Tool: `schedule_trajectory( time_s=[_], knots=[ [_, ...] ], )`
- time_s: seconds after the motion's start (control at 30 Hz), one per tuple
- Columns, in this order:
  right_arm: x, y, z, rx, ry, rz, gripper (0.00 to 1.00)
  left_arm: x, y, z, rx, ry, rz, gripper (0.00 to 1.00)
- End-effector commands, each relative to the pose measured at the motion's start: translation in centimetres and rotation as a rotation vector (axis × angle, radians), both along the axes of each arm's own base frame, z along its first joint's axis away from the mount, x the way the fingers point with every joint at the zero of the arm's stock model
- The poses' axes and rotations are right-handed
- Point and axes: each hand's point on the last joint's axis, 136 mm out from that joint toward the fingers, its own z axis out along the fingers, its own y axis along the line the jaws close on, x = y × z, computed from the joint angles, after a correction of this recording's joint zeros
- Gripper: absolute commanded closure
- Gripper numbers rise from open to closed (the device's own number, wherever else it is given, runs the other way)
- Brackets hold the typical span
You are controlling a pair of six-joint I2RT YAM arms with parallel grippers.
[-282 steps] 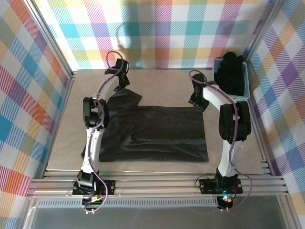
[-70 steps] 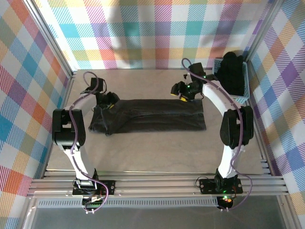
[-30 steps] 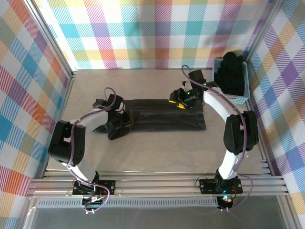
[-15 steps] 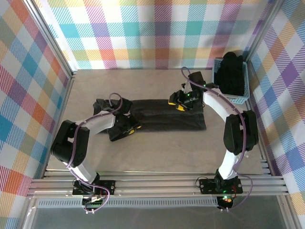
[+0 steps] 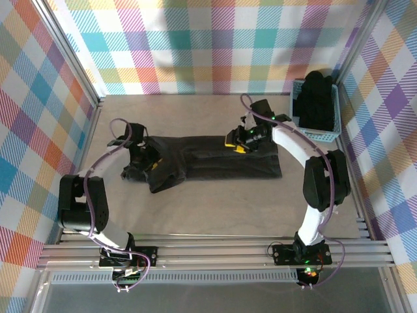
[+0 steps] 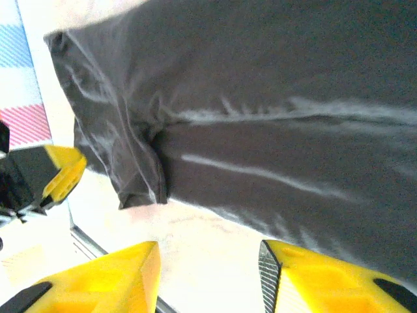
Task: Fold and stack the t-shirts
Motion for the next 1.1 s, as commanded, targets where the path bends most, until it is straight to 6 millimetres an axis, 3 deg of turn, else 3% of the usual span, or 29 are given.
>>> schedule_trajectory(
  time_s=[0.0,0.2,0.33,0.47,0.53,0.6,0.67,0.73,0.83,0.93,1.07],
  knots=[
    [-0.5,1.4,0.0,0.027,0.017,0.024,0.56,0.3,-4.3,-0.1,-0.028,-0.003,-0.128,0.79],
    [-0.3,1.2,0.8,0.008,-0.008,0.032,0.56,-3.0,-5.5,-4.1,0.019,0.122,-0.143,0.89],
    [-0.2,1.5,1.1,0.028,-0.01,0.023,0.56,-3.4,-6.8,-5.2,-0.014,0.125,-0.156,0.9],
    [-0.2,1.8,1.2,0.044,-0.011,0.029,0.56,-2.5,-9.6,-5.3,-0.133,0.088,-0.172,0.89],
    [-0.3,1.8,1.4,0.043,-0.017,0.035,0.56,-2.5,-9.5,-4.8,-0.135,0.085,-0.17,0.87],
    [-0.3,1.7,1.6,0.038,-0.023,0.039,0.56,-2.3,-8.9,-3.6,-0.123,0.058,-0.159,0.78],
    [-0.4,1.6,1.7,0.036,-0.027,0.041,0.55,-1.9,-7.5,-1.7,-0.084,0.015,-0.143,0.63],
    [-0.5,1.6,1.9,0.04,-0.03,0.042,0.55,-1.5,-5.1,0.5,-0.034,-0.041,-0.108,0.57],
    [-0.6,1.9,1.9,0.059,-0.03,0.051,0.55,-1.0,-0.2,1.7,0.028,-0.075,-0.02,0.56],
    [-0.9,3.1,3.1,0.151,-0.051,0.101,0.52,-0.8,4.7,1.4,0.079,-0.071,0.062,0.59],
    [-1.6,5.0,5.8,0.265,-0.113,0.196,0.47,0.6,8.9,1.2,0.093,-0.108,0.134,0.61]
  ],
)
